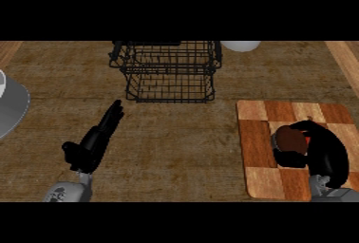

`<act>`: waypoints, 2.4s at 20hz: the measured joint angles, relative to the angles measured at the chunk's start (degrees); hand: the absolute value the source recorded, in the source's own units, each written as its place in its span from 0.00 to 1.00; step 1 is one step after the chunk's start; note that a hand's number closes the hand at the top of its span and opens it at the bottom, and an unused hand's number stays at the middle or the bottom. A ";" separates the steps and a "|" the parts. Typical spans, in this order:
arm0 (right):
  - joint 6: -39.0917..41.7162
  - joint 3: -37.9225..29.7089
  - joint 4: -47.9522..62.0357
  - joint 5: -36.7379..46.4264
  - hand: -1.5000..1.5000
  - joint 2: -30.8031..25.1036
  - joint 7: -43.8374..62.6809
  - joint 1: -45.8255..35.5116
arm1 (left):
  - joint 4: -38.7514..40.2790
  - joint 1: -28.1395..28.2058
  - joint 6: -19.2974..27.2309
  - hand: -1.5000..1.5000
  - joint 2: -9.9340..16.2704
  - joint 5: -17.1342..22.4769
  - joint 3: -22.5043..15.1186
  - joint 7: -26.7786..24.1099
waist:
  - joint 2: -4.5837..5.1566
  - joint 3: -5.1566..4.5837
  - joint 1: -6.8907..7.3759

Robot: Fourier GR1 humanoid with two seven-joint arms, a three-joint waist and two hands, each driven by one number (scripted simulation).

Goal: Pick the cupcake from the cutting board and place it in the tiered basket

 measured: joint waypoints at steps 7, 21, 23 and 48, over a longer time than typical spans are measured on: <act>7.10 -1.04 4.99 -1.99 1.00 -3.10 -9.41 -4.16 | 0.13 -1.11 -0.66 0.50 -0.48 -0.61 0.49 0.93 | 0.19 0.00 0.69; 21.94 -7.64 20.25 -14.65 1.00 -11.78 -39.84 -19.98 | 1.22 -1.51 -0.85 0.50 -0.94 -1.32 0.99 0.36 | 0.39 0.40 0.48; 22.49 -10.12 18.55 -18.35 1.00 -10.52 -40.71 -21.91 | 0.97 -1.21 -0.97 0.50 -0.94 -1.24 1.03 0.33 | 0.27 0.41 0.33; 24.27 -13.12 36.38 -21.27 1.00 7.10 -18.87 -70.43 | 1.74 -1.87 -1.81 0.50 -2.37 -2.89 1.16 0.07 | 0.67 0.33 1.99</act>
